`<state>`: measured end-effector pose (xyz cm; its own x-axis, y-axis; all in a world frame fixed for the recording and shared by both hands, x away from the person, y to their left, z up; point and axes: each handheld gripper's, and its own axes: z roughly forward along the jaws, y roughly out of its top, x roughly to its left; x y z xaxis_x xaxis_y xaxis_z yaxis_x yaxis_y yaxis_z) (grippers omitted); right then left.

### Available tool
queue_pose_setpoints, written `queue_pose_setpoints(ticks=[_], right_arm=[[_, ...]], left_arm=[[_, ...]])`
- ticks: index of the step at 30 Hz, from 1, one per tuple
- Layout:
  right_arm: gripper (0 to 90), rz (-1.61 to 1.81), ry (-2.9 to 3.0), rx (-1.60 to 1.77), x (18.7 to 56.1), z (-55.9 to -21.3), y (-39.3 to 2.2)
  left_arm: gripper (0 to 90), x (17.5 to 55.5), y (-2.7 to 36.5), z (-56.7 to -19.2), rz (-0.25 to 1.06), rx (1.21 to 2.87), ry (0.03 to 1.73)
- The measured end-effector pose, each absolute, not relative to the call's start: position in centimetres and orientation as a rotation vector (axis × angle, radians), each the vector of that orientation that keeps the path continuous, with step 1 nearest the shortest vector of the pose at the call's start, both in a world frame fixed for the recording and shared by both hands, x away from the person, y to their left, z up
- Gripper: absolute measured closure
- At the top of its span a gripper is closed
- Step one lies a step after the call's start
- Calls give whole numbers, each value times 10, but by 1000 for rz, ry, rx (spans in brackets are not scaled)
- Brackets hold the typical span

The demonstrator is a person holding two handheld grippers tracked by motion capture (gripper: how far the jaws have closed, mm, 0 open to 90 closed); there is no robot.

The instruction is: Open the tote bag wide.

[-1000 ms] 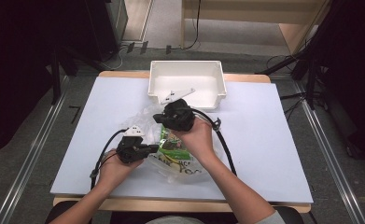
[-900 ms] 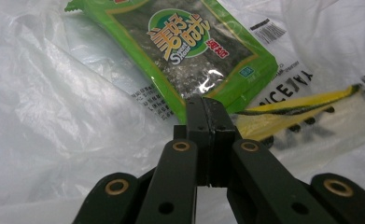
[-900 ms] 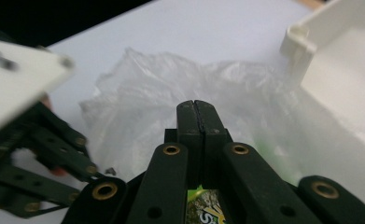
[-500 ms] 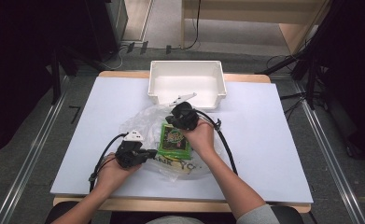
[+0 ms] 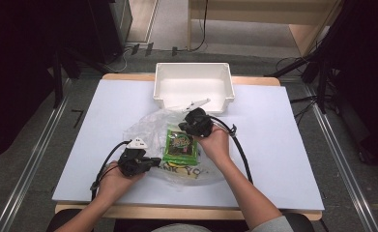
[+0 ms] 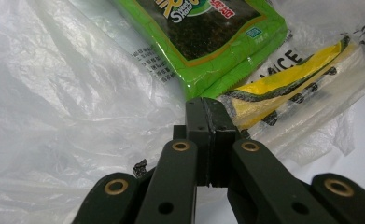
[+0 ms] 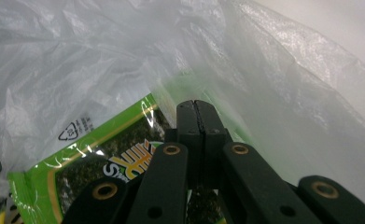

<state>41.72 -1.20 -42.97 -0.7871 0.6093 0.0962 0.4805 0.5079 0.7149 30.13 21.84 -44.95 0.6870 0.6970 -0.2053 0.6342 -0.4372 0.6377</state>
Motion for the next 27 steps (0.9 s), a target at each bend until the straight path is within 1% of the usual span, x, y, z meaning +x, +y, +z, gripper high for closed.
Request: queue_pose_setpoints(ticks=[5, 19, 27], right_arm=[[900, 1124, 2571, 948, 423, -442, -15], [900, 1141, 2514, 1015, 455, -455, -14], [900, 1130, 2503, 1071, 467, -462, -12]], left_arm=[[900, 301, 218, -452, 108, 2195, 1019], [900, 301, 222, -455, 86, 2206, 1024], [900, 300, 224, -459, 57, 2220, 1032]])
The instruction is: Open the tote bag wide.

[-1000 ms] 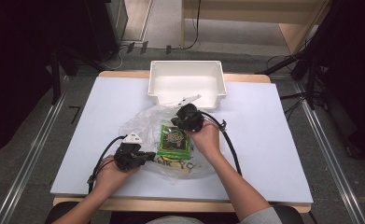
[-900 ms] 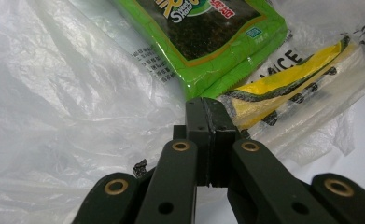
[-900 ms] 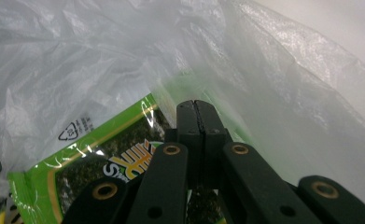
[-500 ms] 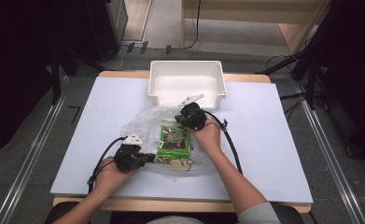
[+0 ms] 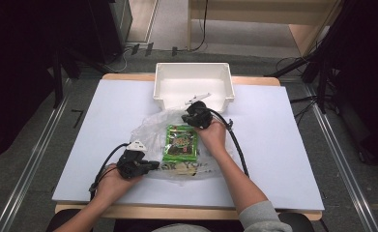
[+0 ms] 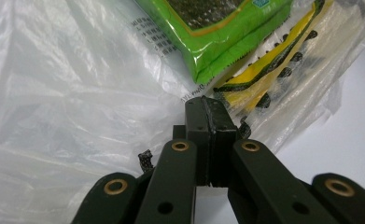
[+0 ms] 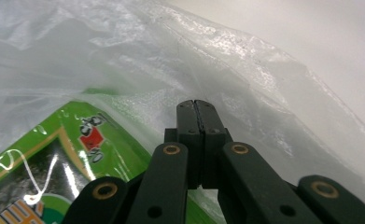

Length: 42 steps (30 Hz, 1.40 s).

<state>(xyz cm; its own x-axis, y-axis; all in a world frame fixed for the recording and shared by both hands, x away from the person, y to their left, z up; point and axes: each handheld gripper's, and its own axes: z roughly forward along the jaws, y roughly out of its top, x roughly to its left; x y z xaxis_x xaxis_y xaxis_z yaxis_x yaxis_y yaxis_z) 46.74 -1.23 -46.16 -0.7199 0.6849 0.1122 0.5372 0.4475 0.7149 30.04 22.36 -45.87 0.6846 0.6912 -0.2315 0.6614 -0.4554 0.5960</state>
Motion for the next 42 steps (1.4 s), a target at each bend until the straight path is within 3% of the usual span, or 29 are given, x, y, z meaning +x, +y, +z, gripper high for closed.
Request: queue_pose_setpoints(ticks=[28, 42], right_arm=[[900, 1263, 2447, 1126, 482, -482, -27], [900, 1198, 2485, 1078, 474, -466, -21]], left_arm=[[900, 299, 229, -459, 26, 2221, 1029], [900, 302, 223, -442, 27, 2189, 980]])
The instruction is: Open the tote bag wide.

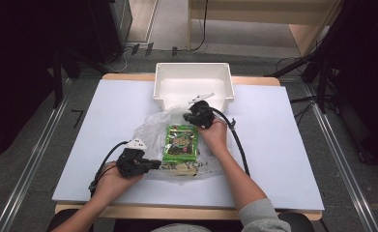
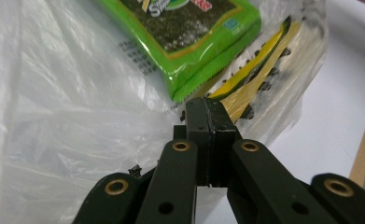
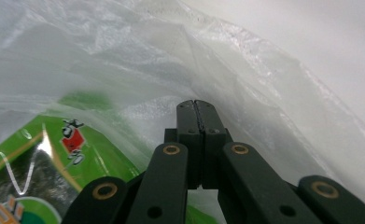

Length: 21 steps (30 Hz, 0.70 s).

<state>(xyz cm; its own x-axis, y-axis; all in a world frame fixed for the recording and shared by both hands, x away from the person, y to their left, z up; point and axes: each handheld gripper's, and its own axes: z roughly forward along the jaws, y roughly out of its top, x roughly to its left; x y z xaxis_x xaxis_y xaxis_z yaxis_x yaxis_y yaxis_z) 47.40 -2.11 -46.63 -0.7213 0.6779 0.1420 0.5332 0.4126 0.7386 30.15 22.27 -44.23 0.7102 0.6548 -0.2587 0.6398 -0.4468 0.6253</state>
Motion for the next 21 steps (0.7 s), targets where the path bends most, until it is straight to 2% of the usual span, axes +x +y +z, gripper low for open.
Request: queue_pose_setpoints(ticks=[7, 16, 21], right_arm=[[881, 1215, 2477, 1100, 471, -452, -30], [835, 1271, 2490, 1096, 462, -428, -35], [823, 1285, 2487, 1049, 453, -417, -36]], left_arm=[[859, 312, 227, -425, 31, 2149, 999], [819, 327, 216, -407, 67, 2173, 969], [845, 344, 209, -403, 128, 2184, 970]])
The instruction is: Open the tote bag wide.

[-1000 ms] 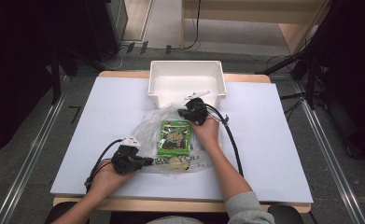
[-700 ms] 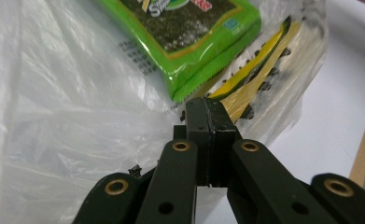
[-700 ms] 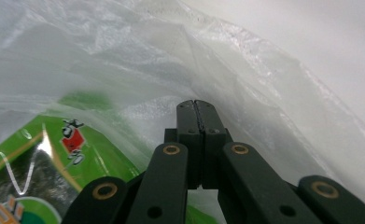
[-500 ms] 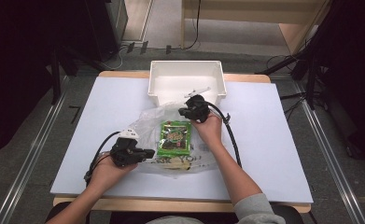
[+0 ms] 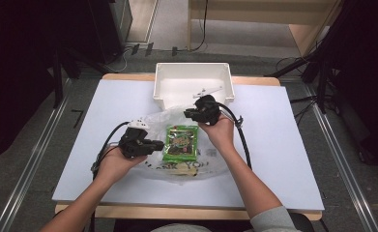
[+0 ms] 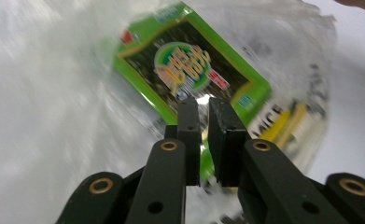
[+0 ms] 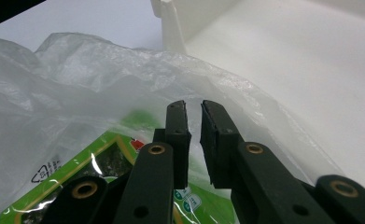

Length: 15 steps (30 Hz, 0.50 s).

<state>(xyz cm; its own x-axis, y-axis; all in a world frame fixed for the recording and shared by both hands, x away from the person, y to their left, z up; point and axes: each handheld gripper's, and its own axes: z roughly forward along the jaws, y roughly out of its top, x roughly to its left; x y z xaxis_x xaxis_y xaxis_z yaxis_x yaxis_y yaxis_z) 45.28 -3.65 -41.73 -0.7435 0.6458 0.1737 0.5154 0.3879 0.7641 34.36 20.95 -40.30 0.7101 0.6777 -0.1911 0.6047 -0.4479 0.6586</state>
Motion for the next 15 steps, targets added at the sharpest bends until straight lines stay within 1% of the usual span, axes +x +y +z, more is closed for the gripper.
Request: queue_pose_setpoints(ticks=[4, 5, 6, 8, 10, 11, 15], right_arm=[[855, 1290, 2476, 1037, 446, -412, -39], [892, 1283, 2475, 1032, 441, -410, -42], [900, 1268, 2470, 1022, 437, -408, -46], [900, 1266, 2460, 1035, 433, -407, -49], [900, 1265, 2456, 1037, 424, -406, -58], [900, 1258, 2451, 1047, 420, -406, -62], [900, 1249, 2452, 1065, 407, -416, -73]], left_arm=[[900, 355, 208, -398, 149, 2171, 975], [900, 365, 209, -393, 155, 2161, 986], [900, 368, 209, -391, 152, 2162, 984], [900, 371, 209, -390, 160, 2160, 983], [900, 382, 207, -393, 181, 2179, 973], [900, 386, 207, -396, 168, 2188, 987], [900, 392, 205, -404, 180, 2205, 999]])
